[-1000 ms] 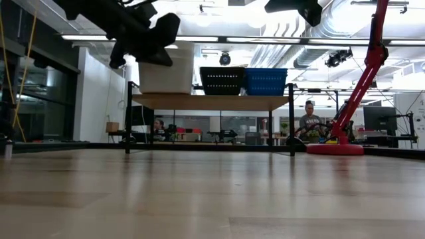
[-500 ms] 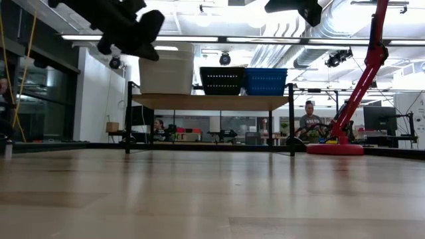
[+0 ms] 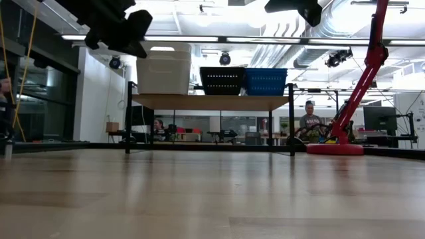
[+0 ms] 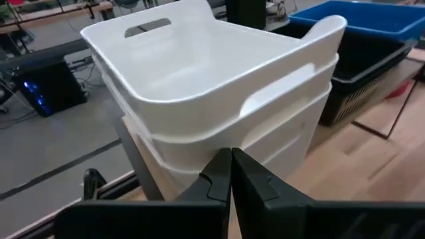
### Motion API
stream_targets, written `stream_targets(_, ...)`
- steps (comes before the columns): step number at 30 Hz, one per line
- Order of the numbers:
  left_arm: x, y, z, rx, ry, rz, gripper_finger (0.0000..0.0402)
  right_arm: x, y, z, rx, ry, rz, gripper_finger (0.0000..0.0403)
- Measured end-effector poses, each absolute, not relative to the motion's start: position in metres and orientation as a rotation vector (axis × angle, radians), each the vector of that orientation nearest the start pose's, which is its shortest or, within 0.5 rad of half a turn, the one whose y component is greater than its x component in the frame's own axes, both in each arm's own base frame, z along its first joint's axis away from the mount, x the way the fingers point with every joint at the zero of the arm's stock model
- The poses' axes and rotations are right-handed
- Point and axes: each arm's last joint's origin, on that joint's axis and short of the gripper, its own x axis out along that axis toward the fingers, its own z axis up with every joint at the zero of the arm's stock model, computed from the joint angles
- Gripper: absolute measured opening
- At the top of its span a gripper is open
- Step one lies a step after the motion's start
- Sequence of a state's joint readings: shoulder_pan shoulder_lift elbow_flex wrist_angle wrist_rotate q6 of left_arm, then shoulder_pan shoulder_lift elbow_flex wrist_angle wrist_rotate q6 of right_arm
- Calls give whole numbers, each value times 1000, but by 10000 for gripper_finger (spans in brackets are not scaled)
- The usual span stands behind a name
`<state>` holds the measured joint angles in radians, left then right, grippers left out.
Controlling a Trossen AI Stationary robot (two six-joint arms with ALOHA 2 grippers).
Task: Stack baskets on shelf by color
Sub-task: Return to Home Position
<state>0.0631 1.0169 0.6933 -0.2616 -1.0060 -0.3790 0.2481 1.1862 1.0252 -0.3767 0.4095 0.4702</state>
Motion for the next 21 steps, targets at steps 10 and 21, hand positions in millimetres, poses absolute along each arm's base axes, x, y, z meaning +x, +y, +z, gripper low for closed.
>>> stream_targets(10, 177, 22, 286, -143, 250, 910, 0, 248, 51, 320, 286, 460, -272, 0)
stream_targets(21, 145, -21, 329, -305, 34, 97, 0, 249, 51, 321, 269, 446, -264, 0)
